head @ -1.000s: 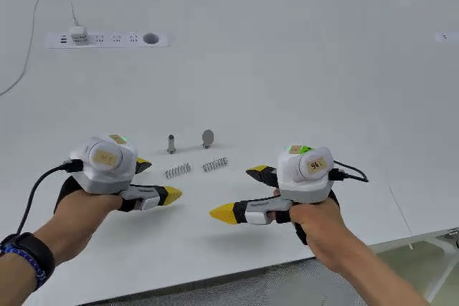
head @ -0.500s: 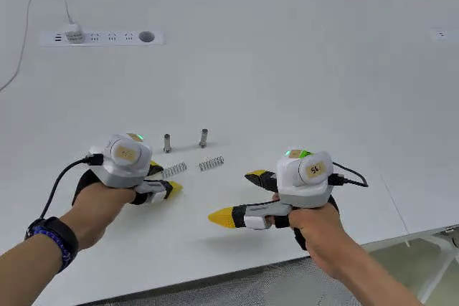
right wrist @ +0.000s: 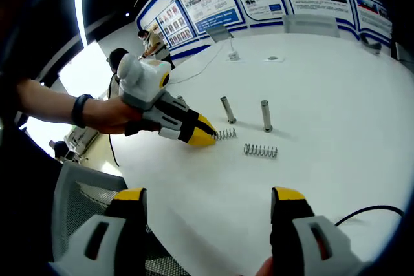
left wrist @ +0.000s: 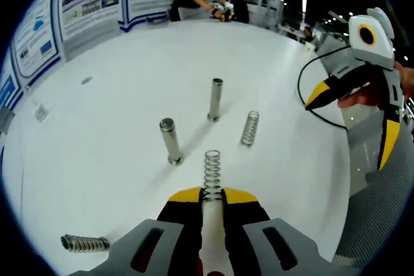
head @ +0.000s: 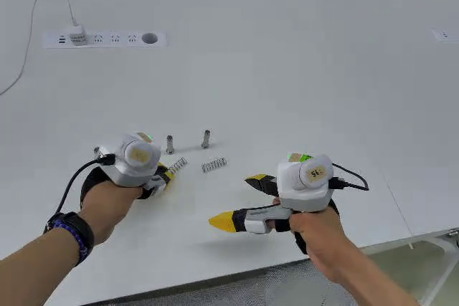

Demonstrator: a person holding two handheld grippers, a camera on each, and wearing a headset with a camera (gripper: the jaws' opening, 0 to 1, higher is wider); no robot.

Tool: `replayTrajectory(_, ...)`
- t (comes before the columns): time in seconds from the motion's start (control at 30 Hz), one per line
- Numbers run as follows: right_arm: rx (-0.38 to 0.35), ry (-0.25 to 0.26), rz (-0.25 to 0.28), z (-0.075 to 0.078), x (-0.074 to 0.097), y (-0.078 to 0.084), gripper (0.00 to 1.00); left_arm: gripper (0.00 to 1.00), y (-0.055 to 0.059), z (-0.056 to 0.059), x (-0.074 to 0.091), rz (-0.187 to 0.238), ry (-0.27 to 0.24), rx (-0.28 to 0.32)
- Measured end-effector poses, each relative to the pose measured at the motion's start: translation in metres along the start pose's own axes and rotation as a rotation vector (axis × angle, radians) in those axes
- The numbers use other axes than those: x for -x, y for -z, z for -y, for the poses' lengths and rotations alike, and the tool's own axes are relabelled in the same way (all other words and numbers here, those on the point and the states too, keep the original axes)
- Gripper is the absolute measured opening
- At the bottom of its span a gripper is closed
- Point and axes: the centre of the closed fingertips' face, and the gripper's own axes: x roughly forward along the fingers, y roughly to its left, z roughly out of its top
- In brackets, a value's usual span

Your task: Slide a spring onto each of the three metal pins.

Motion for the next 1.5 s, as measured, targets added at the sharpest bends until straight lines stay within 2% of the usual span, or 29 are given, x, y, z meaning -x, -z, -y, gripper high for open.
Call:
replayTrajectory(0.17,-0.004,-0.002,0.000,-0.001,0.001,0.000,0.79,0.11,0.007,0.001,0.005,-0.010,0.003,0.046)
replayTrajectory(0.47,-0.013,-0.002,-0.001,-0.001,0.003,0.000,0.79,0.11,0.031,0.009,0.024,-0.018,0.009,0.073)
replayTrajectory(0.8,0.005,-0.019,-0.008,-0.010,-0.004,-0.006,0.79,0.10,0.051,0.004,0.041,-0.014,-0.013,0.126)
replayTrajectory(1.2,0.024,-0.039,-0.016,-0.018,-0.011,-0.011,0.78,0.10,0.059,-0.004,0.062,0.013,-0.042,0.165)
replayTrajectory(1.5,0.024,-0.055,-0.016,-0.022,-0.013,-0.013,0.78,0.10,0.068,-0.012,0.077,0.017,-0.058,0.180)
